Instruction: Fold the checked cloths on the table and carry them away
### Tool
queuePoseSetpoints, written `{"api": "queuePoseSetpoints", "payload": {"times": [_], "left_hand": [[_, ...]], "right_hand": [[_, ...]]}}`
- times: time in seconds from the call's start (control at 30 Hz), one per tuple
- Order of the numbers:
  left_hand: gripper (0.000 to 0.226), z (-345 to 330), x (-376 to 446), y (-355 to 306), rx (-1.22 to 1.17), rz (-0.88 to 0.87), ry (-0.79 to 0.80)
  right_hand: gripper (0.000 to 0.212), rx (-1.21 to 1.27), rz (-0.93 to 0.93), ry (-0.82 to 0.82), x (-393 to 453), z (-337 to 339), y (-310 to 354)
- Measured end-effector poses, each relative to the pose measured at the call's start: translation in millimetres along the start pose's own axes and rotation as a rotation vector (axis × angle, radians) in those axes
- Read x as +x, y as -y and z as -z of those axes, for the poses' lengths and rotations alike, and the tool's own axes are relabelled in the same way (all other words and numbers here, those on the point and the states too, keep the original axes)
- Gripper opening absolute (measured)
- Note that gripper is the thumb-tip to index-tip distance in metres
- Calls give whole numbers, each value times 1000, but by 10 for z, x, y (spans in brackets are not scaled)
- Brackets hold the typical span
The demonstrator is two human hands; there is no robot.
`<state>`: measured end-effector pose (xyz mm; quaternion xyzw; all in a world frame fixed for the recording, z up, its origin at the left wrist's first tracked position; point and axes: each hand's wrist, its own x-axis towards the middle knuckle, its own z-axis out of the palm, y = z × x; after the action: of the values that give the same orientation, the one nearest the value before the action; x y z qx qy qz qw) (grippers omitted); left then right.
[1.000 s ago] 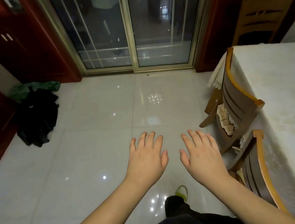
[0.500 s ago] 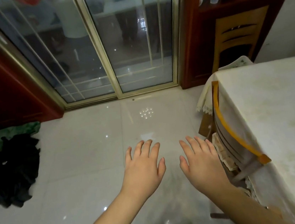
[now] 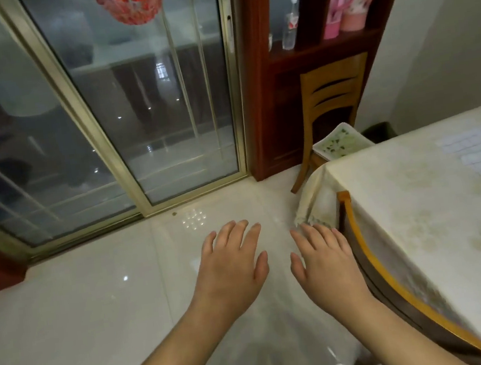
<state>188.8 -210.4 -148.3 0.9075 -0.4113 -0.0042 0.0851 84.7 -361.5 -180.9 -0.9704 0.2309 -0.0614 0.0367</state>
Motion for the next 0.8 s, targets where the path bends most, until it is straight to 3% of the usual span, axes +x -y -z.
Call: {"api": "queuePoseSetpoints", "payload": {"times": [0.37,0.5,0.8], "left_hand": [[58,-23,1462,445,-38,-241,160],[76,-196,2161,339,-17,-340,153],[55,-248,3761,-226,-10,-500,117]], "right_hand": [[53,-13,-211,-6,1076,-70,-82],[55,-11,-334,-53,1558,-204,-451],[56,13,-505,-86,2676,-168,-1293]]}}
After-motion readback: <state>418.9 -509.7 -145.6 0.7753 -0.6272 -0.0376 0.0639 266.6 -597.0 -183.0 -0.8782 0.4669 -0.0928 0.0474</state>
